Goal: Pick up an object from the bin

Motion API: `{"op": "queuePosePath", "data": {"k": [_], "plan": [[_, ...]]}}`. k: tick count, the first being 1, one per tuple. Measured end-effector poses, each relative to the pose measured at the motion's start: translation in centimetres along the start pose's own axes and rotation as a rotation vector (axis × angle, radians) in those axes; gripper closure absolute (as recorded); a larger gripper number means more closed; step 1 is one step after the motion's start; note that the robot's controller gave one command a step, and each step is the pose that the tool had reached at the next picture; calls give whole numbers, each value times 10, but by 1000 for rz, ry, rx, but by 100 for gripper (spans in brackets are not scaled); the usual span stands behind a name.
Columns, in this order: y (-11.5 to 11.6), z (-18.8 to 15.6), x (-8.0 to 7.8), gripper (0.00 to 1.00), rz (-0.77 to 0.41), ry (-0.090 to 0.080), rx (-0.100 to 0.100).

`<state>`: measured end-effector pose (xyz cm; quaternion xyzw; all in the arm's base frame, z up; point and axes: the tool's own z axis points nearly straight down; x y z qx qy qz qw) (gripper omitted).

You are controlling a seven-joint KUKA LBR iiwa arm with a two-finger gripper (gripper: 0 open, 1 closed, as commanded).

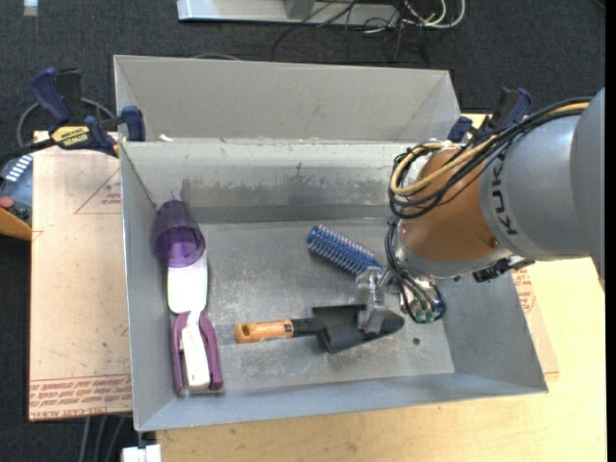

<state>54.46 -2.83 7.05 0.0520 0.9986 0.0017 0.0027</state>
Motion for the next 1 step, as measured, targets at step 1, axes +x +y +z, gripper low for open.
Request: {"op": "queuePosePath", "data": {"k": [1], "plan": [[0,0,0,100,0,0,0]]}}
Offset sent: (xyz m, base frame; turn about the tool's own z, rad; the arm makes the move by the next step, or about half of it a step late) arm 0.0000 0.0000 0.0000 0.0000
